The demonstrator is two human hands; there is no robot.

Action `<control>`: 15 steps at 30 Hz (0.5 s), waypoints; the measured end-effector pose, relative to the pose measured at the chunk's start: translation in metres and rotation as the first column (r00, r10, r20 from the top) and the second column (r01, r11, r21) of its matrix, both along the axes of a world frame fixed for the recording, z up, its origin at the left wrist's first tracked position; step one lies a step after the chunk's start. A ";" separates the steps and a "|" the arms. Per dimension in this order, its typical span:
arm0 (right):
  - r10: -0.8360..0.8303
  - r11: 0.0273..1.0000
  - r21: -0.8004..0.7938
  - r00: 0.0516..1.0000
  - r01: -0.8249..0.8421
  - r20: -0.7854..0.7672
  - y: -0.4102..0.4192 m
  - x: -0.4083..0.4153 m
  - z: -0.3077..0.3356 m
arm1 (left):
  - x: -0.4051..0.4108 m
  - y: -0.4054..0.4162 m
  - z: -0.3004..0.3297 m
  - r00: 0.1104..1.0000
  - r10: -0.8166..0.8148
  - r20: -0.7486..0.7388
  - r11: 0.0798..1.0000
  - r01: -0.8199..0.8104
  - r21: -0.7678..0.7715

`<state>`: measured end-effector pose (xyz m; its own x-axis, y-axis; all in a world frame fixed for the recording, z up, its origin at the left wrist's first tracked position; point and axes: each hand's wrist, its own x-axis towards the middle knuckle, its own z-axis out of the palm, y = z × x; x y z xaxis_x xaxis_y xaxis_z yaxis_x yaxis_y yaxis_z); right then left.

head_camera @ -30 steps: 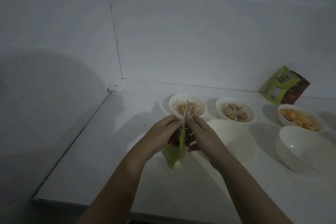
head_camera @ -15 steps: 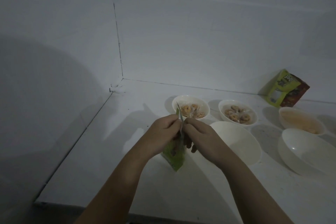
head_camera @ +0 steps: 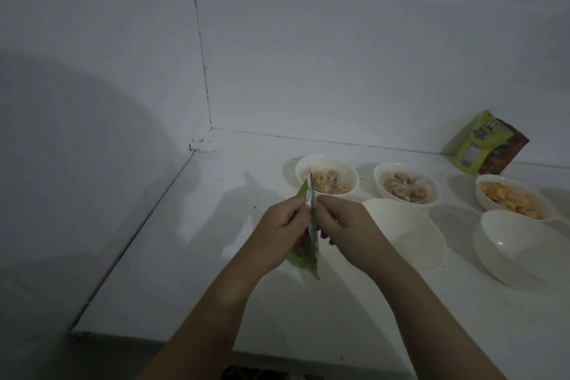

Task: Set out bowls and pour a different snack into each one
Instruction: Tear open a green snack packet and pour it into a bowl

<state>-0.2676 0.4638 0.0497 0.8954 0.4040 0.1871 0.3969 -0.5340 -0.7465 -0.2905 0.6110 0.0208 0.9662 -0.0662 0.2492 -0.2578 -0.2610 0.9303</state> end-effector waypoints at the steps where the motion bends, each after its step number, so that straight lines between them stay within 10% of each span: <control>1: 0.004 1.000 -0.011 1.000 -0.004 0.005 0.000 -0.001 0.000 | -0.001 -0.001 0.001 1.000 0.017 -0.013 1.000 -0.017 -0.023; 15: 0.032 0.995 0.094 0.997 -0.026 -0.068 0.002 -0.017 0.003 | -0.008 0.001 0.014 0.989 0.060 -0.139 0.996 -0.068 -0.051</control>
<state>-0.2850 0.4653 0.0530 0.8956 0.4140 0.1630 0.3570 -0.4502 -0.8184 -0.2984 0.6120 0.0352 0.9932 0.0072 0.1159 -0.1115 -0.2203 0.9690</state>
